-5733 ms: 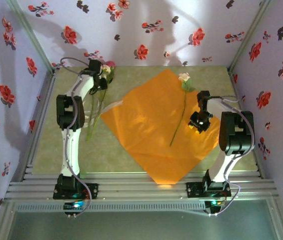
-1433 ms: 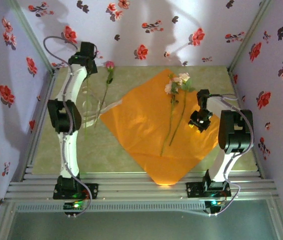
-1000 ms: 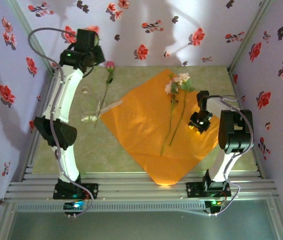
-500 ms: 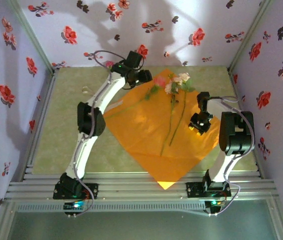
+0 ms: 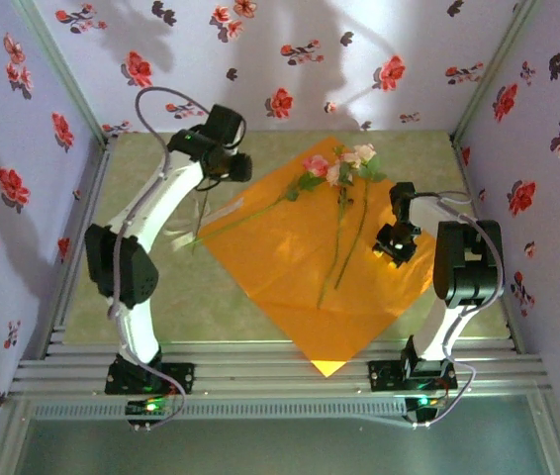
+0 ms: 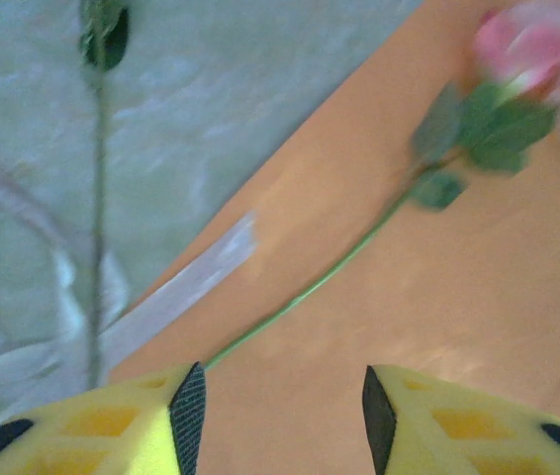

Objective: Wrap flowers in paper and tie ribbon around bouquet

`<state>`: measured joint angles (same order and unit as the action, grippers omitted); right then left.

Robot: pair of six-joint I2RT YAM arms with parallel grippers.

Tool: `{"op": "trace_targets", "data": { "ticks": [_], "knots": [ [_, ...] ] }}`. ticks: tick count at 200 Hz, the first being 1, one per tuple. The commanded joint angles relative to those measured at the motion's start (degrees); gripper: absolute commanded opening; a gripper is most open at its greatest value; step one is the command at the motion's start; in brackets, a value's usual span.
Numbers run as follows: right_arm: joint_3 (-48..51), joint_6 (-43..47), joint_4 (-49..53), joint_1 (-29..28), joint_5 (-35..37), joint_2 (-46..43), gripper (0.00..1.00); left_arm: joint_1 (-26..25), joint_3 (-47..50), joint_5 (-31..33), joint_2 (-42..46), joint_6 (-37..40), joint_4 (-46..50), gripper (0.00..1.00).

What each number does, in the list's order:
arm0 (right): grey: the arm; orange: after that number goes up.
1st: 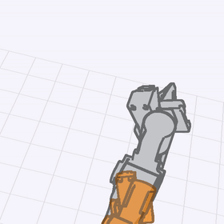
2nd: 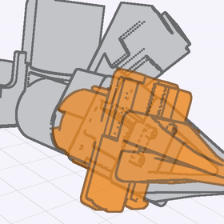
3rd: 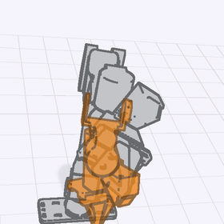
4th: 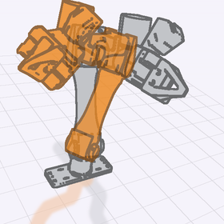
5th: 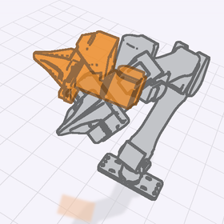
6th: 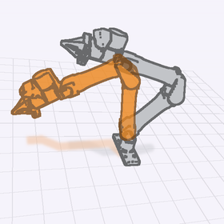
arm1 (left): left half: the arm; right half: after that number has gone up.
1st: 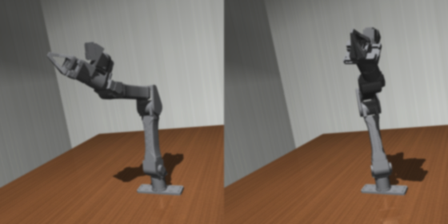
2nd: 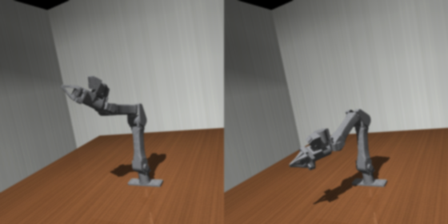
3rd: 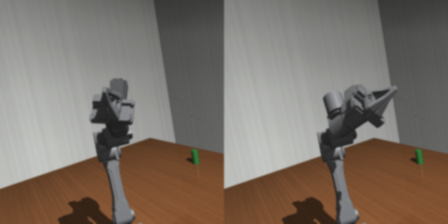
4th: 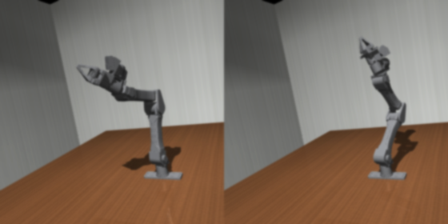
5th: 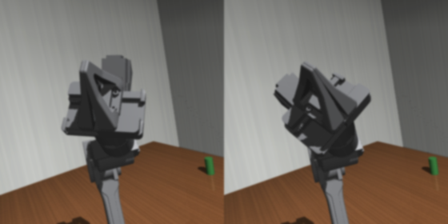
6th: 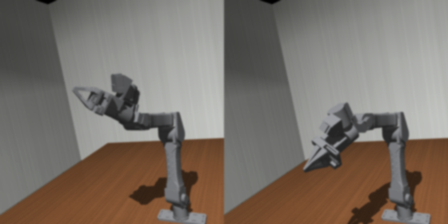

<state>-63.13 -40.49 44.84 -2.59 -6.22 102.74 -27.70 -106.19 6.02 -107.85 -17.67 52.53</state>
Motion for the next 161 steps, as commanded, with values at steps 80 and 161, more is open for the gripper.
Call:
{"op": "trace_targets", "data": {
  "ticks": [80,161],
  "knots": [
    [0.4,1.1,1.7,0.3,0.4,-1.8,0.38,0.5,3.6,1.6,-16.2,22.4,2.5,0.68],
    [0.5,0.7,1.5,0.3,0.7,-1.6,0.38,0.6,1.9,-3.0,-21.3,20.8,5.1,0.40]
  ]
}}
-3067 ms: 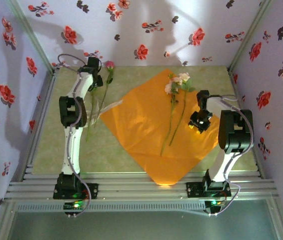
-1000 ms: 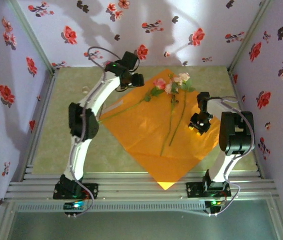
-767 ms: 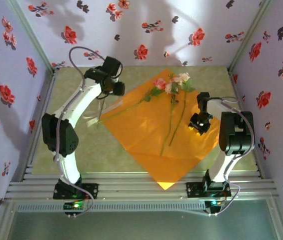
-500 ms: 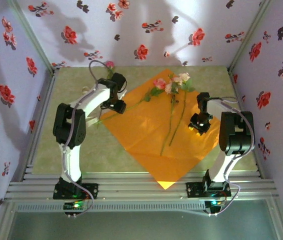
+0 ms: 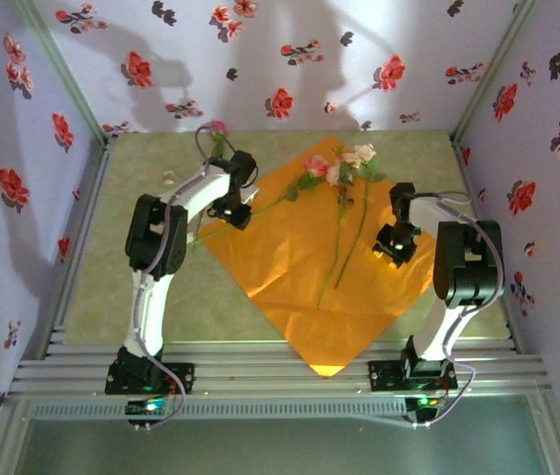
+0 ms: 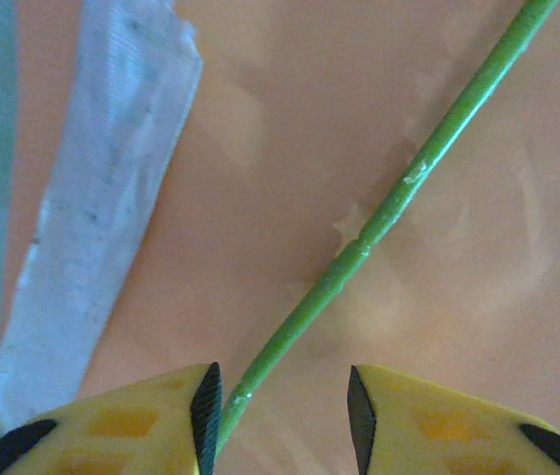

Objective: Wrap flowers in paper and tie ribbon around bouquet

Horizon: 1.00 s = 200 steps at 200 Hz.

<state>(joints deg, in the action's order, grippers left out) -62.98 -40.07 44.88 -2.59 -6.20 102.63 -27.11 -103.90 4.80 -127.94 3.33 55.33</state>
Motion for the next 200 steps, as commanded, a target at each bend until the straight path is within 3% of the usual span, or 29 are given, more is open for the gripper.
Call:
{"op": "trace_targets", "data": {
  "ticks": [1,41,62,93,133,163,190,200],
  "knots": [
    [0.3,0.3,1.5,0.4,0.7,-1.4,0.38,0.0,-0.4,-1.7,-1.3,-0.2,2.3,0.40],
    [0.4,0.4,1.7,0.3,0.8,-1.5,0.38,0.3,-1.2,-1.4,-3.6,-1.1,2.7,0.34],
    [0.6,0.4,1.8,0.3,1.0,-1.8,0.38,0.3,-1.5,-1.4,-3.5,-1.4,3.3,0.20],
    [0.6,0.3,1.7,0.3,0.9,-2.0,0.38,0.2,0.7,2.4,1.9,-1.9,2.0,0.08],
    [0.9,0.4,1.6,0.3,1.1,-2.2,0.38,-0.4,1.8,3.1,10.6,-4.3,1.4,0.01],
    [1.8,0.6,1.5,0.3,1.3,-2.5,0.38,-2.1,0.2,-4.4,14.6,-8.9,0.9,0.00],
    [2.5,0.6,1.1,0.3,1.2,-2.7,0.38,-4.7,-1.4,-15.3,15.1,-18.8,-2.4,0.00],
    [2.5,0.6,1.1,0.3,1.3,-2.7,0.38,-6.5,-0.7,-17.8,15.3,-23.4,-7.7,0.00]
  ]
}}
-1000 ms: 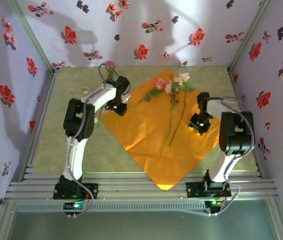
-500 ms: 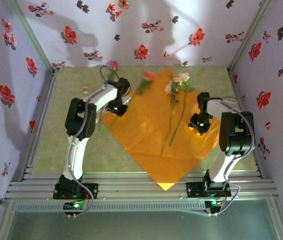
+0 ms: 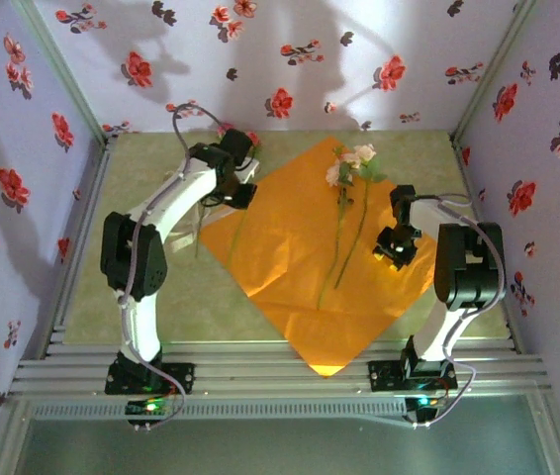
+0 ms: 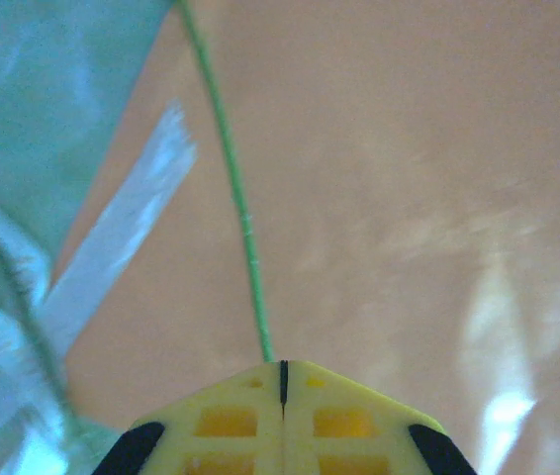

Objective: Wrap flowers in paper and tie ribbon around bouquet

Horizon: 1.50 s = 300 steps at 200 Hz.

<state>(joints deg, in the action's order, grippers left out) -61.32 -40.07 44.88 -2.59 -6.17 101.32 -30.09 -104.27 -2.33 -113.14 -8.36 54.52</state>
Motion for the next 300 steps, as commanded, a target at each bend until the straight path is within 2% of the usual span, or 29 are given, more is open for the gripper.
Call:
{"op": "trace_targets", "data": {
  "ticks": [1,34,48,54,64,72,94,105,135,159,175,219,265,300],
  "knots": [
    [0.8,0.6,1.1,0.3,1.3,-1.4,0.38,-3.7,-0.3,-11.0,0.6,-12.2,-7.2,0.00],
    [0.6,0.4,0.9,0.3,1.1,-1.4,0.38,-9.1,2.8,-14.4,-2.9,-25.7,-25.5,0.00],
    [0.2,0.3,1.0,0.3,0.9,-1.4,0.38,-10.0,1.0,-13.6,-5.7,-29.3,-26.4,0.00],
    [0.0,0.3,1.1,0.3,0.8,-1.4,0.38,-10.1,0.2,-11.4,-6.1,-30.8,-25.0,0.00],
    [-0.4,0.3,1.3,0.3,0.8,-1.5,0.39,-9.8,-0.6,-6.2,-5.9,-31.8,-20.9,0.15],
    [-0.6,0.4,1.4,0.3,1.0,-1.3,0.39,-9.2,-1.8,-2.3,-6.0,-30.8,-15.8,0.25],
    [-1.2,0.5,1.4,0.3,0.8,-1.0,0.39,-7.2,-4.7,8.2,-7.1,-23.2,-0.9,0.29],
    [-1.1,0.4,1.3,0.4,0.5,-0.9,0.39,-5.7,-2.5,10.3,-6.5,-20.0,2.1,0.34],
    [-1.1,0.6,1.1,0.3,0.3,-0.6,0.40,-0.4,7.9,8.6,-4.4,-15.1,-0.5,0.44],
    [-0.8,0.8,1.2,0.3,0.4,-0.6,0.40,2.4,9.9,1.3,-6.1,-11.5,-7.1,0.48],
    [-0.7,1.0,1.3,0.3,0.5,-0.5,0.40,3.0,7.1,-0.9,-8.5,-9.6,-8.7,0.49],
    [-0.2,1.0,1.5,0.3,1.1,-0.9,0.40,3.4,-3.0,-1.2,-15.4,-8.1,-8.5,0.51],
    [0.2,0.8,1.6,0.4,1.1,-1.2,0.40,3.9,-13.0,6.3,-23.5,-9.6,-9.4,0.48],
    [0.0,0.9,1.7,0.3,1.3,-0.9,0.40,3.8,-18.7,6.2,-28.7,-9.2,-10.0,0.43]
  ]
}}
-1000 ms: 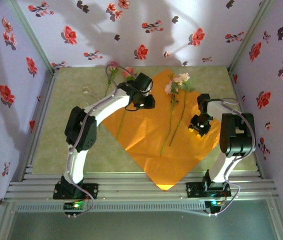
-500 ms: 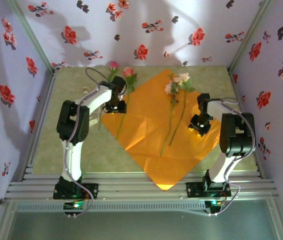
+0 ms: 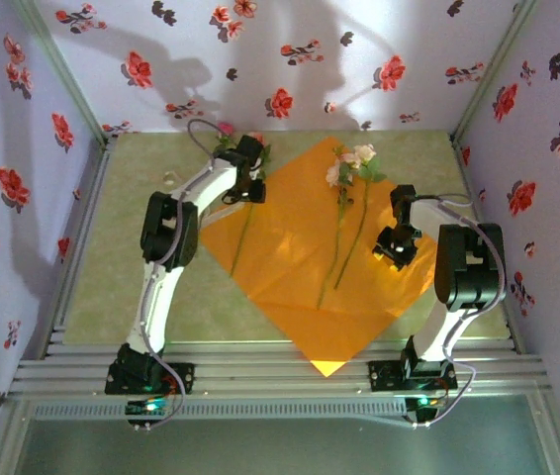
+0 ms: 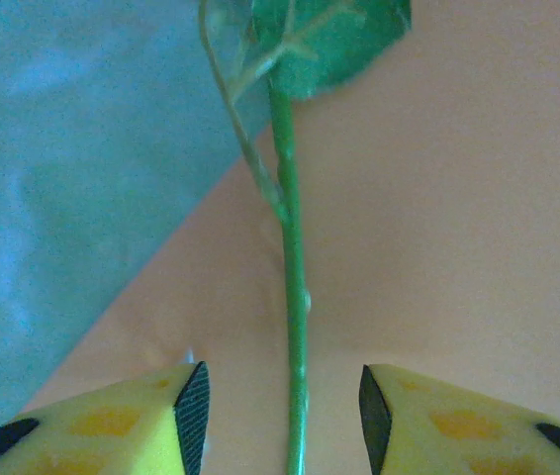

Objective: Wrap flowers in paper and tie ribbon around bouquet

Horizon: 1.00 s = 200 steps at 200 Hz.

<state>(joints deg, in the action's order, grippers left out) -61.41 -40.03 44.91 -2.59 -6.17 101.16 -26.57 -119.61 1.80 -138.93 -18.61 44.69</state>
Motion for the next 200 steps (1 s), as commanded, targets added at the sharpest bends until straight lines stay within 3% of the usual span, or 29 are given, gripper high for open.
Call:
{"op": "trace_targets", "data": {
  "ticks": [1,59,105,165,180,200],
  "knots": [
    [0.1,0.8,1.7,0.4,1.3,-0.7,0.40,0.3,-3.3,2.1,-3.0,0.9,-0.2,0.43],
    [-0.9,0.7,2.0,0.3,1.2,0.2,0.40,-0.1,-2.3,3.0,-5.0,0.1,0.1,0.17],
    [-1.1,0.7,1.8,0.3,1.2,0.7,0.40,-0.2,-2.6,7.8,0.7,0.7,-0.4,0.02],
    [-1.4,0.6,1.5,0.3,1.0,1.1,0.40,-0.1,-4.1,10.5,7.5,0.1,3.0,0.00],
    [-1.4,0.6,1.4,0.4,1.0,1.2,0.40,-0.1,-5.2,7.4,8.4,-2.0,4.6,0.00],
    [-1.3,0.7,1.4,0.3,1.0,1.3,0.40,-0.9,-5.9,-1.7,10.1,-8.7,4.7,0.00]
  ]
}}
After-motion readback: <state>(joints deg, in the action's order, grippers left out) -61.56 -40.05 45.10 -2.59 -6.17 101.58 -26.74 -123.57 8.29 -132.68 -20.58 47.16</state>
